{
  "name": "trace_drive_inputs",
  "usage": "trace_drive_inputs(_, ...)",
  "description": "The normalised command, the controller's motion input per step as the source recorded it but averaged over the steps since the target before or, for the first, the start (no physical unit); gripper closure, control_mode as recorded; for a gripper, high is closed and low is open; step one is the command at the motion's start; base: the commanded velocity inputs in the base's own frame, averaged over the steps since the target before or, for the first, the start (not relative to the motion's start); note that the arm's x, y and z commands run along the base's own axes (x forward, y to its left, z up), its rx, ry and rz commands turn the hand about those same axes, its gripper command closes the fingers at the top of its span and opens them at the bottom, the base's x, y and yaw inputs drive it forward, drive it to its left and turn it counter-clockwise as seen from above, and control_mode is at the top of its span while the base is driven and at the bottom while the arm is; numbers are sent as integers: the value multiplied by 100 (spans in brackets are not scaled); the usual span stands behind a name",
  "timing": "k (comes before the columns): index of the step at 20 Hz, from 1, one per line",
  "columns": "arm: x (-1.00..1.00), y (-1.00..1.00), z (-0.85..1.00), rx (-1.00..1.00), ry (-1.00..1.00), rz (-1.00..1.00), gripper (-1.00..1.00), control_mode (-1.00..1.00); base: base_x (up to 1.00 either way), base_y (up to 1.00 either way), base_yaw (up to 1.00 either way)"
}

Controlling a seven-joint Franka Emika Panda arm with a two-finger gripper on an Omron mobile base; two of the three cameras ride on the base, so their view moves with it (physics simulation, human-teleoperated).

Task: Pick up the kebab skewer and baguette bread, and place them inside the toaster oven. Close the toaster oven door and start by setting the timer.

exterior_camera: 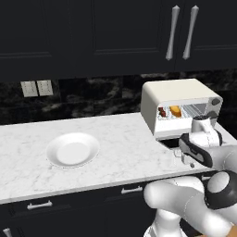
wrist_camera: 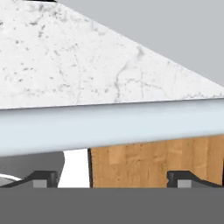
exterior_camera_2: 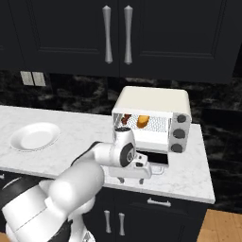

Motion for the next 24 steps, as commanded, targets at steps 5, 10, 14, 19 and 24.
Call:
trace_drive_inputs(5,96,18,54,1,-21,-2,-100,-100,0,0,0)
trace_drive_inputs(10,100,29,35,2,-31,0,-100,-100,0,0,0)
trace_drive_inputs(14,100,23,26,3,-32,0,-100,-100,0,0,0)
trace_drive_inputs(19,77,1,29,0,-29,0,-100,-100,0,0,0)
trace_drive_inputs(24,52,2,2,0,-27,-1,-100,-100,0,0,0)
